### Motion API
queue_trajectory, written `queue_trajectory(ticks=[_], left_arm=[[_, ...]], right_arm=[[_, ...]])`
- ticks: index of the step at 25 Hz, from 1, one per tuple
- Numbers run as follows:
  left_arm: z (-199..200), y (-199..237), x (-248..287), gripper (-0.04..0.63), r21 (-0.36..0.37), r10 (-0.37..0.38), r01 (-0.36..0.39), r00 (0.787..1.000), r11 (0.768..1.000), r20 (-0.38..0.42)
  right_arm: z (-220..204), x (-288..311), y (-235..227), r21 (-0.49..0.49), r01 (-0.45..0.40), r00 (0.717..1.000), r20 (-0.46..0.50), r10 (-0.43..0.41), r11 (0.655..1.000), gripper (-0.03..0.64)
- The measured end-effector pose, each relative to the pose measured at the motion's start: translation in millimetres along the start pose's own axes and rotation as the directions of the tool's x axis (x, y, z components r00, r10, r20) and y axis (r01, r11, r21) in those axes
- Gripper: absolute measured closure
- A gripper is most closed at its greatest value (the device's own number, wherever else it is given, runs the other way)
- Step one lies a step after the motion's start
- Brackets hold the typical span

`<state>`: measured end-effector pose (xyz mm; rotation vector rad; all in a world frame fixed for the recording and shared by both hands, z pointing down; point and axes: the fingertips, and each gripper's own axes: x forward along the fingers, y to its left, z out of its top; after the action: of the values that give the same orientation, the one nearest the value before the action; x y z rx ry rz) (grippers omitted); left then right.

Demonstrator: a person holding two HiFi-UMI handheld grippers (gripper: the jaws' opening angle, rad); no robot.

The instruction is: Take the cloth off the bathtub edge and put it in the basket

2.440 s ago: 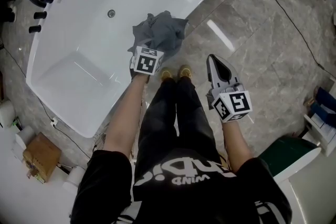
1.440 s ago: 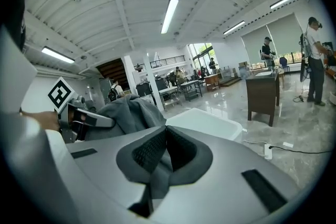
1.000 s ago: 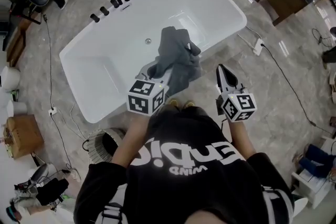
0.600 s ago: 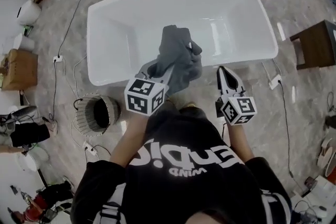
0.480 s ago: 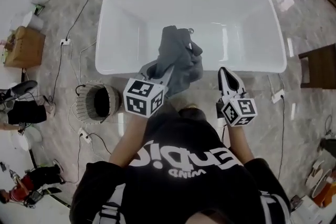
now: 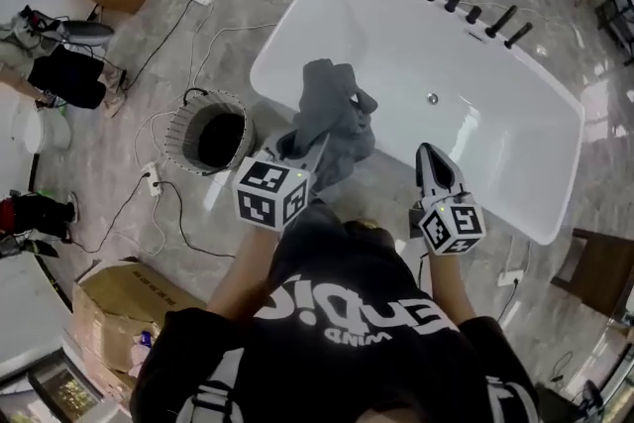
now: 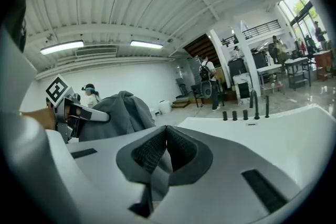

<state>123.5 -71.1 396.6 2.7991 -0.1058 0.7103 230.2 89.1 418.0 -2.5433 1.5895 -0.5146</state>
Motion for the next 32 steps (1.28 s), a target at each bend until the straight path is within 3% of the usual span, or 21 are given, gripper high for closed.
queue_trajectory(ticks=[9, 18, 27, 32], left_arm=[[0.8, 114.7, -82.9, 0.512, -0.134, 0.185, -0.175, 0.981, 0.976, 0.067], [-19.9, 207.3, -160.6, 0.512, -0.209, 0.335, -0.313, 0.939, 0.927, 0.079], [-41.2, 259.9, -237.1, 0.512, -0.334, 0.546, -0.490, 0.832, 0.805, 0.094], [-56.9, 278.9, -274.2, 0.512, -0.401, 0.627, -0.547, 0.774, 0.735, 0.092]], right_arm=[[4.0, 101.0, 110.5, -0.054, -0.211, 0.976, -0.073, 0.207, 0.976, 0.603], [-11.0, 190.6, 243.2, -0.087, -0.437, 0.895, -0.142, 0.423, 0.895, 0.603], [-26.9, 224.2, 339.3, -0.106, -0.643, 0.756, -0.245, 0.607, 0.758, 0.603], [-36.2, 234.7, 381.6, -0.112, -0.717, 0.686, -0.294, 0.666, 0.688, 0.603]])
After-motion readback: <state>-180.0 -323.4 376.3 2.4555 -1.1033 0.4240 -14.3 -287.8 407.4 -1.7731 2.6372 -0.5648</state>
